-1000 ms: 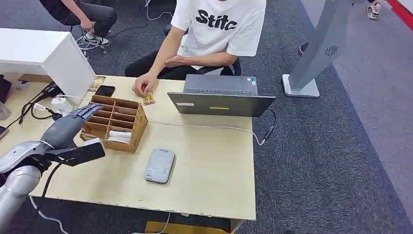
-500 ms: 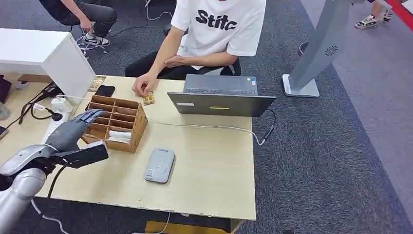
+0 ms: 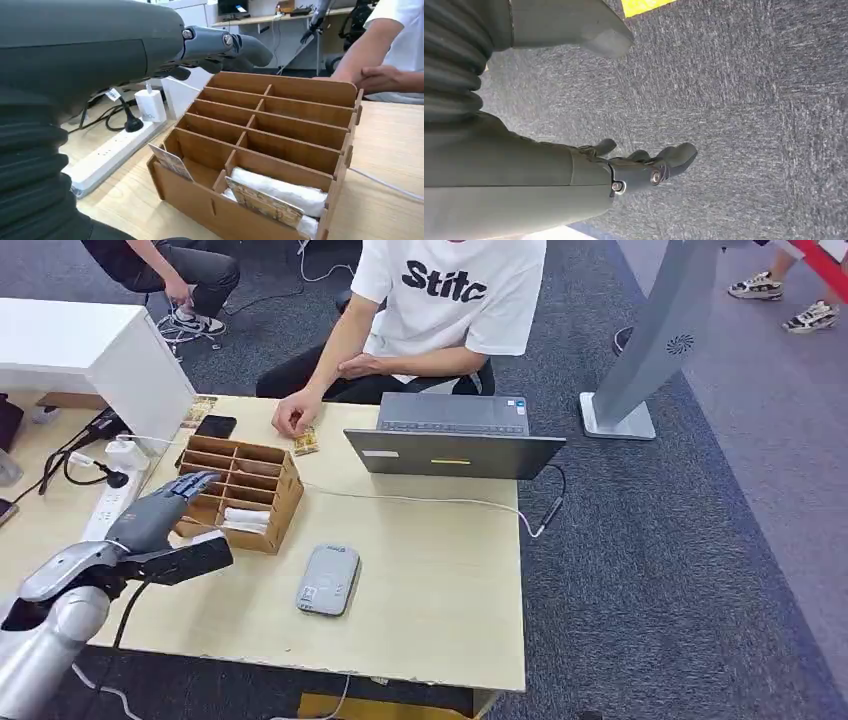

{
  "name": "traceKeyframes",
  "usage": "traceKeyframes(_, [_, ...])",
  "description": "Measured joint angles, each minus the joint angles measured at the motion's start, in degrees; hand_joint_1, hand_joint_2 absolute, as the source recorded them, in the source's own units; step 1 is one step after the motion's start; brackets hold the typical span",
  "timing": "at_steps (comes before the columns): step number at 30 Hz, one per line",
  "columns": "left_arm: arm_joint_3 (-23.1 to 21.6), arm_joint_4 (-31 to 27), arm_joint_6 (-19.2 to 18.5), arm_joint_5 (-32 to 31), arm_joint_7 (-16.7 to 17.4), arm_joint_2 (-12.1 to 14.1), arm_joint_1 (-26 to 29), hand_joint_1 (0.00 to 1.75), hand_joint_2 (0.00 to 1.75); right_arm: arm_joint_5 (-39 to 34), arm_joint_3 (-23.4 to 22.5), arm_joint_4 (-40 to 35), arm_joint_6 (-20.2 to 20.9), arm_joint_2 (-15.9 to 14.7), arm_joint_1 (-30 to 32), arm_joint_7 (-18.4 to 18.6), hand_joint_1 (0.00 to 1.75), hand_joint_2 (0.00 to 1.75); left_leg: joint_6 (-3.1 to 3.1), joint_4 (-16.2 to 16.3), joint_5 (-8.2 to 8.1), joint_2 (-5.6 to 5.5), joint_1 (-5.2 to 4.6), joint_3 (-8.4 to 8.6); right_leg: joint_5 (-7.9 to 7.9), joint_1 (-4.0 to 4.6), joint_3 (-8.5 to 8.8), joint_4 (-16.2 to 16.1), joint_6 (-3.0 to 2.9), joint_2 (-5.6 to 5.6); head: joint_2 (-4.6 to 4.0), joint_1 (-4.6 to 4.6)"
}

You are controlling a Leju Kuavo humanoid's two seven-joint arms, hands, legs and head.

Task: Pass the card to the sensor for recognition and then transmit it.

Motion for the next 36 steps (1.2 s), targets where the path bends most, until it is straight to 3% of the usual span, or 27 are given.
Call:
traceKeyframes(10, [0.0, 6.68, 3.47, -3.04, 0.61, -3.47, -0.32, 0.0, 1.75, 1.22, 0.0, 0.0, 0.11, 0.0, -0.02, 0.15, 0.0, 1.75, 0.0, 0.01, 0.0, 0.01, 0.0, 0.0, 0.0, 0.0, -0.01, 0.0, 0.0, 0.01, 0.0, -0.02])
traceKeyframes(22, [0.0, 9.48, 3.8, -3.39, 0.61, -5.05, -0.36, 0.0, 1.75, 1.38, 0.0, 0.0, 0.11, 0.0, -0.02, 0.15, 0.0, 1.75, 0.0, 0.0, 0.0, 0.01, 0.0, -0.01, 0.0, 0.0, -0.01, 0.0, 0.0, 0.01, 0.0, 0.0])
traceKeyframes(31, [0.0, 12.06, 6.29, -6.4, 0.33, -6.67, -1.08, 0.0, 1.75, 2.36, 0.0, 0.0, 0.17, 0.0, -0.03, 0.15, 0.0, 1.75, 0.0, 0.0, 0.0, 0.0, 0.0, -0.01, 0.0, 0.0, -0.01, 0.0, 0.0, 0.0, 0.0, 0.0])
traceKeyframes(32, [0.0, 12.46, 6.51, -6.75, 0.11, -6.88, -1.19, 0.7, 1.75, 2.51, 0.0, 0.0, 0.17, 0.0, -0.03, 0.15, 0.0, 1.75, 0.0, 0.0, 0.0, 0.0, 0.0, -0.01, 0.0, 0.0, -0.01, 0.0, 0.0, 0.0, 0.0, 0.0])
traceKeyframes(33, [0.0, 12.76, 6.58, -6.88, -0.06, -7.08, -1.27, 1.75, 1.75, 2.58, 0.0, 0.0, 0.17, 0.0, -0.03, 0.15, 0.0, 1.75, 0.0, 0.0, 0.0, 0.0, 0.0, -0.01, 0.0, 0.0, -0.01, 0.0, 0.0, 0.01, 0.0, 0.0])
traceKeyframes(36, [0.0, 13.53, 7.98, -7.67, -0.5, -7.8, -1.35, 1.75, 1.75, 2.78, 0.0, 0.0, 0.17, 0.0, -0.03, 0.15, 0.0, 1.75, 0.0, 0.0, 0.0, 0.0, 0.0, -0.01, 0.0, 0.0, -0.01, 0.0, 0.0, 0.01, 0.0, -0.02])
